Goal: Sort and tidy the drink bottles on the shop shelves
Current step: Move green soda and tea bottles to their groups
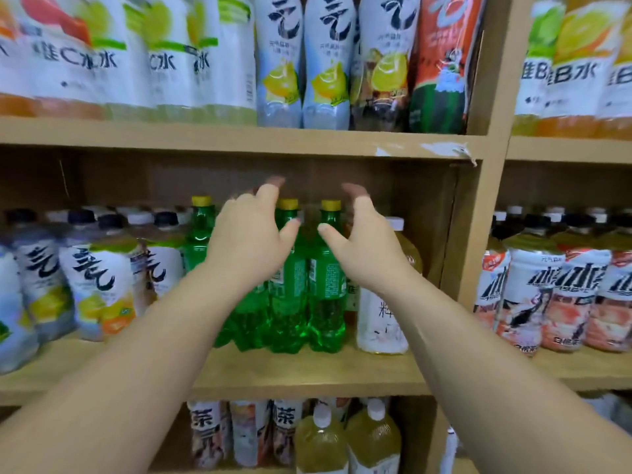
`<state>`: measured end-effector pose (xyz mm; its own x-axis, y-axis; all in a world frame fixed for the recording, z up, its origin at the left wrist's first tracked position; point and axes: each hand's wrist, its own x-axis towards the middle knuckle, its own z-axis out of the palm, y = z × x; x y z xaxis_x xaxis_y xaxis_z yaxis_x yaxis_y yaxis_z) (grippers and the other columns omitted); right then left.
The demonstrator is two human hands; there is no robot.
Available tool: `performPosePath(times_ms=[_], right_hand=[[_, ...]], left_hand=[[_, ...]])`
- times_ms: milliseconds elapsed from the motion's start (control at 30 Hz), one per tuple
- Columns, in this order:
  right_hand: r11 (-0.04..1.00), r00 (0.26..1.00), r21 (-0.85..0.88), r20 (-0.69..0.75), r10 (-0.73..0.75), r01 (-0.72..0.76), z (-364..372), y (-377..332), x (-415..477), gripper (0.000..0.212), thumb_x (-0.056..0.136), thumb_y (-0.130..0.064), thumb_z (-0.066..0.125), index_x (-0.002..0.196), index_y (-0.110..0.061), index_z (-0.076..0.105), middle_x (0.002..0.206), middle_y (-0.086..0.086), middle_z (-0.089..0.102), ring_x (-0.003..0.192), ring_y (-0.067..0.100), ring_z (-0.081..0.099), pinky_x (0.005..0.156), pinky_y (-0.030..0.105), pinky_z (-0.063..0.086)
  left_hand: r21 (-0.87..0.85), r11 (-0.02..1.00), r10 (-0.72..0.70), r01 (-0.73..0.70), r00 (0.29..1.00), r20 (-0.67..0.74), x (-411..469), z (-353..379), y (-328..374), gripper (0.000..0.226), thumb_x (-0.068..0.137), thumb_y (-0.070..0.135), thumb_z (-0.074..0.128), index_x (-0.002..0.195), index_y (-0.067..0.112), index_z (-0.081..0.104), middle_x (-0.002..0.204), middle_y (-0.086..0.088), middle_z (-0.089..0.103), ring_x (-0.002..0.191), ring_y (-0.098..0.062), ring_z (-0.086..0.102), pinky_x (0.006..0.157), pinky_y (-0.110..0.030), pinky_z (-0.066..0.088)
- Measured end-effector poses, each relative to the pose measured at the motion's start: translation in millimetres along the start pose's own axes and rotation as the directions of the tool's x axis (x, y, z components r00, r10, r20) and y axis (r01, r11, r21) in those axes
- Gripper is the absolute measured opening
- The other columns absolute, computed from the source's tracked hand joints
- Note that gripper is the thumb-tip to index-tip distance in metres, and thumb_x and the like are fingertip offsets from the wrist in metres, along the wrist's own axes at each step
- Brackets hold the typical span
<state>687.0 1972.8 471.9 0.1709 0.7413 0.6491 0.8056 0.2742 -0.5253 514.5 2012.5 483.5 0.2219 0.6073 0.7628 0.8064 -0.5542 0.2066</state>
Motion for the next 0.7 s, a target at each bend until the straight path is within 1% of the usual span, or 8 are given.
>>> performPosePath(times_ms=[133,200,300,400,467,533,567,700], right_hand=[[0.991,0.991,0.01,0.013,0.136,-0.136,16,-4,11,0.081,0.098,-0.037,0.065,0.16,-0.018,0.018,0.128,0.006,0.062,0.098,0.023,0.064,0.083,0.04,0.057],[0.986,0.986,-0.004,0.005,0.164,-0.164,23,-1,9,0.075,0.094,-0.038,0.069,0.155,-0.018,0.03,0.124,0.007,0.065,0.093,0.023,0.066,0.081,0.043,0.059],[0.985,0.985,0.015,-0.03,0.173,-0.172,30,0,0,0.035,0.09,-0.036,0.075,0.116,-0.018,0.059,0.096,0.001,0.07,0.084,0.02,0.066,0.073,0.042,0.057],[0.98,0.979,-0.029,-0.064,0.193,-0.195,31,-1,-16,0.034,0.089,-0.044,0.076,0.093,-0.019,0.053,0.083,-0.004,0.057,0.072,0.01,0.054,0.055,0.029,0.041],[0.977,0.976,-0.014,-0.06,0.209,-0.21,32,1,-25,0.039,0.087,-0.047,0.077,0.097,-0.018,0.051,0.086,-0.006,0.056,0.075,0.007,0.053,0.056,0.025,0.036],[0.973,0.976,0.085,-0.008,0.218,-0.216,34,5,-34,0.05,0.083,-0.044,0.082,0.115,-0.02,0.052,0.102,-0.006,0.064,0.091,0.01,0.062,0.068,0.028,0.05],[0.965,0.976,0.143,0.028,0.217,-0.219,35,7,-39,0.056,0.081,-0.038,0.085,0.122,-0.024,0.05,0.109,-0.009,0.067,0.099,0.01,0.066,0.077,0.032,0.056],[0.941,0.968,0.243,0.145,0.203,-0.234,38,19,-58,0.075,0.08,-0.016,0.085,0.133,-0.04,0.037,0.115,-0.015,0.066,0.105,0.003,0.067,0.089,0.035,0.059]], left_hand=[[-0.055,0.997,-0.039,0.05,0.98,0.193,16,4,-4,0.076,0.098,0.045,0.06,0.158,0.015,0.024,0.086,-0.007,0.061,0.08,-0.03,0.057,0.066,-0.035,0.043],[-0.057,0.997,-0.039,0.052,0.976,0.213,16,7,-5,0.078,0.098,0.043,0.06,0.159,0.013,0.021,0.096,-0.012,0.068,0.087,-0.033,0.063,0.067,-0.036,0.045],[-0.127,0.989,-0.049,0.077,0.975,0.215,10,9,-8,0.081,0.097,0.043,0.063,0.16,0.012,0.02,0.112,-0.014,0.068,0.096,-0.033,0.066,0.072,-0.037,0.05],[-0.184,0.98,-0.043,0.081,0.978,0.206,6,9,-12,0.073,0.095,0.045,0.066,0.15,0.007,0.039,0.099,-0.006,0.065,0.086,-0.024,0.063,0.065,-0.031,0.045],[-0.204,0.975,-0.043,0.083,0.98,0.196,2,7,-15,0.066,0.094,0.048,0.066,0.14,0.004,0.049,0.1,-0.007,0.064,0.091,-0.025,0.061,0.066,-0.03,0.046],[-0.225,0.97,-0.05,0.094,0.98,0.195,-2,5,-17,0.073,0.094,0.051,0.065,0.147,0.005,0.044,0.132,-0.014,0.061,0.121,-0.031,0.058,0.09,-0.038,0.049],[-0.232,0.968,-0.047,0.094,0.979,0.197,-5,3,-18,0.072,0.094,0.052,0.064,0.146,0.006,0.044,0.135,-0.015,0.061,0.123,-0.032,0.058,0.092,-0.039,0.049],[-0.243,0.968,-0.011,0.061,0.979,0.202,-23,4,-24,0.046,0.096,0.057,0.055,0.109,0.013,0.05,0.077,-0.005,0.058,0.064,-0.019,0.055,0.052,-0.034,0.034]])
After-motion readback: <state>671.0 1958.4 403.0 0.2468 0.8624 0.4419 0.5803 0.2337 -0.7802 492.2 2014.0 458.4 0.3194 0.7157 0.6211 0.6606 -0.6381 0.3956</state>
